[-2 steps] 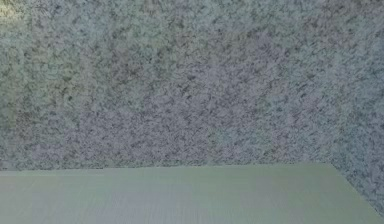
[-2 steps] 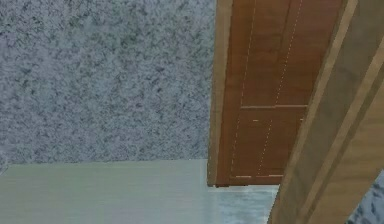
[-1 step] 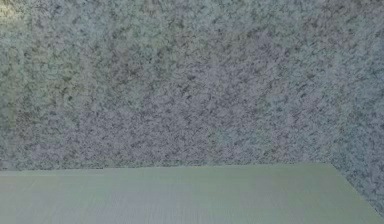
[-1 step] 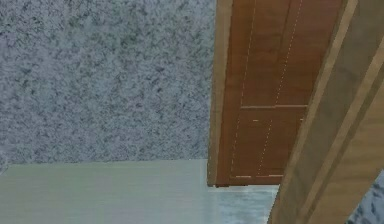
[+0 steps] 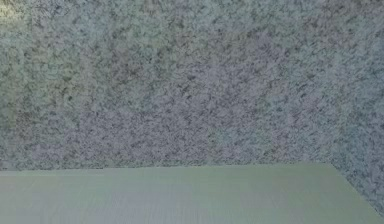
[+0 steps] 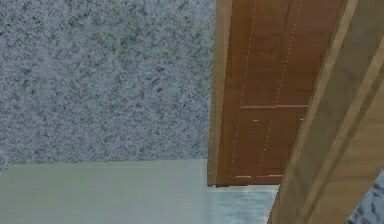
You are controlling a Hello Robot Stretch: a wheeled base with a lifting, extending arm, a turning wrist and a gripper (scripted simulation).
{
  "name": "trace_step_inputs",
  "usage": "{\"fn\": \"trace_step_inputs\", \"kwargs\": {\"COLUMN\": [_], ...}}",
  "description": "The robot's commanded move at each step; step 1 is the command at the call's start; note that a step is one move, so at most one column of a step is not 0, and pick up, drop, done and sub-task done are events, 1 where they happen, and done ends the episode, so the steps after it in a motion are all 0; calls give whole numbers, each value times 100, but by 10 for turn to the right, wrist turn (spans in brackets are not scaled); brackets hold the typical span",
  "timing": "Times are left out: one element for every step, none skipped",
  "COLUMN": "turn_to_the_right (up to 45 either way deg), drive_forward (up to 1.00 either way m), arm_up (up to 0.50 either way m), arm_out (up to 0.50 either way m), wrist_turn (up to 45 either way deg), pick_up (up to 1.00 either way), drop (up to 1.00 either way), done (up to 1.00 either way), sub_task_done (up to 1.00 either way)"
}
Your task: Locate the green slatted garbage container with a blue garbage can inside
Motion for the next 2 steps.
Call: {"fn": "trace_step_inputs", "kwargs": {"turn_to_the_right": [-450, -450], "drive_forward": [0, 0], "arm_up": [0, 0], "arm_out": [0, 0], "wrist_turn": [0, 0], "pick_up": [0, 0], "drop": [0, 0], "done": [0, 0], "sub_task_done": [0, 0]}}
